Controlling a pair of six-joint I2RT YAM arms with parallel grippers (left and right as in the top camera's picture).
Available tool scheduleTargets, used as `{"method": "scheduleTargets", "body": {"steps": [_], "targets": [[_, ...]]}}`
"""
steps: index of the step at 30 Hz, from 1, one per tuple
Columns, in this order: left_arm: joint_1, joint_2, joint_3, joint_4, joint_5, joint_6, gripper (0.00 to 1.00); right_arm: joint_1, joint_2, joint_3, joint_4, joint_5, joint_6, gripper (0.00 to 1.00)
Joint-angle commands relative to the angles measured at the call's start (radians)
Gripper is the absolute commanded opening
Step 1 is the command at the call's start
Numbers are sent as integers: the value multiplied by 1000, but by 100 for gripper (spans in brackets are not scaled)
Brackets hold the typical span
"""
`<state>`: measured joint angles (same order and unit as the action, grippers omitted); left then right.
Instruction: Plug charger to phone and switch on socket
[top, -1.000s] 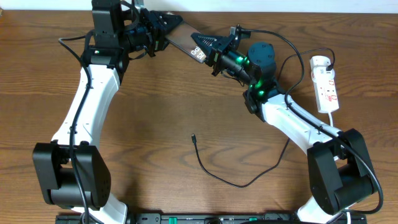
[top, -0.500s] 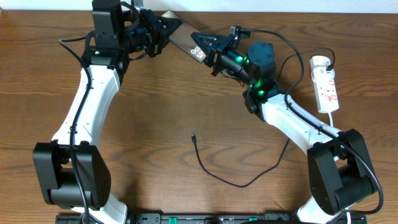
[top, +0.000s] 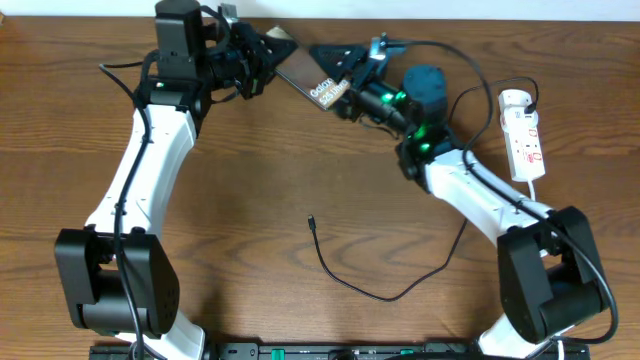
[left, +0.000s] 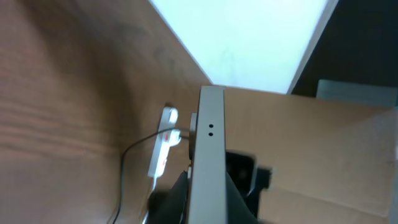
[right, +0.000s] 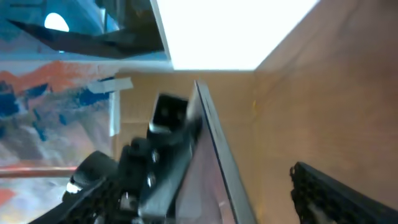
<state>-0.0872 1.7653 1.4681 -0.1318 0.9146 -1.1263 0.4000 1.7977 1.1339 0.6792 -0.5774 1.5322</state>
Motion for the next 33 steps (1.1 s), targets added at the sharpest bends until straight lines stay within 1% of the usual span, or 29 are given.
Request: {"method": "scheduleTargets", "body": {"steps": [1,3,5,11,13,15,18,22,26,27,29,32,33], "targets": [[-6,-19,19,-39,42,84,7,-68,-4,3,-42,-12,-208,89],[-5,-19,19,-74,43,128,7,-97,-4,3,-116,-27,-283,95],[-1,-19,19,-126,43,198,7,-119,-4,3,-221,-29,-369,99],[29,-19,19,-317,33,467,7,-137,-4,7,-515,-4,-702,99],[52,-19,19,-393,8,531,7,-122,-4,22,-676,46,-828,99],[80,-19,19,-431,31,588,7,-102,-4,38,-793,93,-904,99],[138,-19,19,-431,160,626,7,-56,-4,67,-918,154,-999,99],[248,-18,19,-402,332,625,7,36,-4,125,-1061,265,-1082,99],[339,-18,19,-402,422,624,7,128,-1,157,-1160,363,-1092,99],[356,-18,19,-402,443,624,7,151,3,156,-1169,374,-1092,98],[376,-18,19,-402,475,624,7,189,19,156,-1178,385,-1092,86],[398,-18,19,-402,500,621,7,251,50,156,-1199,391,-1092,59],[405,-18,19,-402,500,620,7,275,60,157,-1213,393,-1092,52]]}}
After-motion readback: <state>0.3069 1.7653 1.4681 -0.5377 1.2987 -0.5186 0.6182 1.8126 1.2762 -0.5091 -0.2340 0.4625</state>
